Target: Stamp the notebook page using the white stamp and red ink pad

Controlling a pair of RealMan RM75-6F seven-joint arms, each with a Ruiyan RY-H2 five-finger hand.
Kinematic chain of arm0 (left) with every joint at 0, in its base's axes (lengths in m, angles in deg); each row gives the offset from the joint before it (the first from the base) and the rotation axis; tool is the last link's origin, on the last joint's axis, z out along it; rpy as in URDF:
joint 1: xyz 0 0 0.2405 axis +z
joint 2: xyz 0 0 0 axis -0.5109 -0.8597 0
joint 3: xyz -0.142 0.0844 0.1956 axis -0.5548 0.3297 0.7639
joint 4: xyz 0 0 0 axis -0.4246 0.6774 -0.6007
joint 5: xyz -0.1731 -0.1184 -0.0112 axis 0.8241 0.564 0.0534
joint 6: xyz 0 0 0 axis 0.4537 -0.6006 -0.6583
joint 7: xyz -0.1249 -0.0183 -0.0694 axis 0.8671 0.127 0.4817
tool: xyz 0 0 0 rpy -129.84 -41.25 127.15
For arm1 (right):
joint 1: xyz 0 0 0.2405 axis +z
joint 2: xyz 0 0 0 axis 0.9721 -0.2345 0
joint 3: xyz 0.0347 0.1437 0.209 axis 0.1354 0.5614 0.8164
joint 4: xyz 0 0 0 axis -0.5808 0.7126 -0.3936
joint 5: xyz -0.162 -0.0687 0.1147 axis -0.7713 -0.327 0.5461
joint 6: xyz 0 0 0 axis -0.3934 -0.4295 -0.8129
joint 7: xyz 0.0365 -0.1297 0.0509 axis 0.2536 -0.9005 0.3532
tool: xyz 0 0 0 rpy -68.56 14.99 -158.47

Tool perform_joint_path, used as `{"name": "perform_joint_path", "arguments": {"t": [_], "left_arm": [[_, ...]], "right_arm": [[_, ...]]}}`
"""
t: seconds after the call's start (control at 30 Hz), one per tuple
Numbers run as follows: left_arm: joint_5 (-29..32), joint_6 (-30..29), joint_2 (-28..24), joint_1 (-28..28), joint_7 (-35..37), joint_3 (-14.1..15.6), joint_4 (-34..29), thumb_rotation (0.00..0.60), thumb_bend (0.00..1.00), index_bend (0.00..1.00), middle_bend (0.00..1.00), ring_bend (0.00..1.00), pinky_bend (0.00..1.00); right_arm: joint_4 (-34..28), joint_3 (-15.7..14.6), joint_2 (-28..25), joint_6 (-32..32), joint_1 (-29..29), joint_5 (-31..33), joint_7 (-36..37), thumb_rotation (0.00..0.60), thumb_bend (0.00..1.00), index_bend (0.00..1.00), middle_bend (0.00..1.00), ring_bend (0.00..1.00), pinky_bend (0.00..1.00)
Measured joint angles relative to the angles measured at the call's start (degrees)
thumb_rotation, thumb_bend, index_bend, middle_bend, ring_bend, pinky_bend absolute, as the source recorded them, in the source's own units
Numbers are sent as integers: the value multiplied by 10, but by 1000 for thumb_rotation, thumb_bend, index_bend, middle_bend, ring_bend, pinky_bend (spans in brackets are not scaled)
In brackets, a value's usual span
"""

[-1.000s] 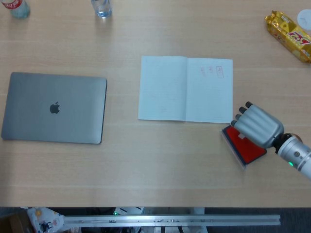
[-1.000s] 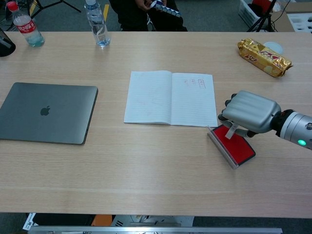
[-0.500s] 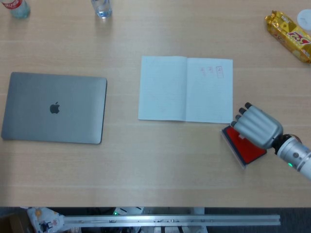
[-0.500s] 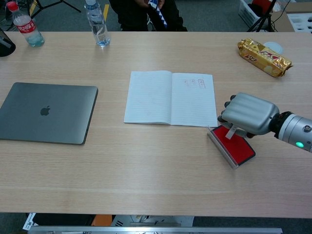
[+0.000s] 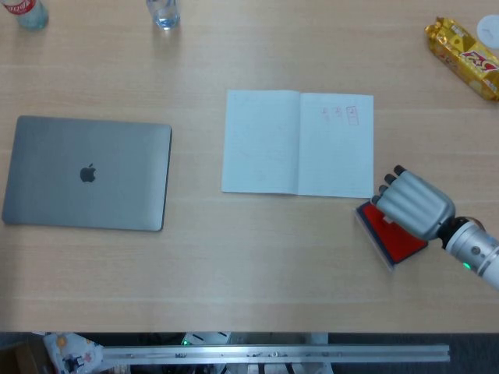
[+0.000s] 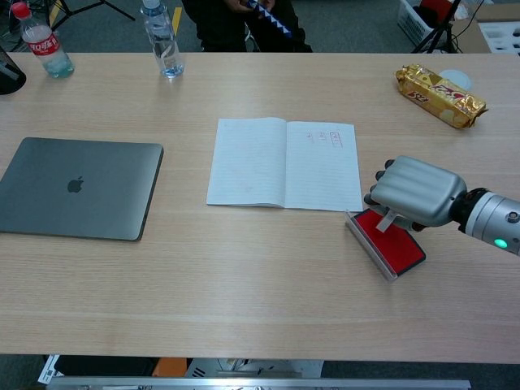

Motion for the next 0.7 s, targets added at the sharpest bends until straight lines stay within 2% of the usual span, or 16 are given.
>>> {"name": "perform_joint_path", "arguments": {"t": [0.23, 0.47, 0.7], "left_arm": [[0, 1, -1, 0, 0, 1, -1, 600, 208, 255, 83, 135, 21], [-2, 0, -4, -1, 0, 0, -6, 600, 208, 253, 82, 134, 21], [-6, 0, -4, -2, -4, 1, -12, 600, 207, 253, 82, 135, 21]], "right_arm": [[-2, -1, -3, 3, -3, -3, 0, 600, 430, 746, 598, 453, 423], [-35, 14, -29, 20, -5, 5, 20, 600, 430, 746, 598, 454, 423], [-91, 58, -76, 14, 11, 53, 46, 600, 430, 746, 599, 454, 423]]}}
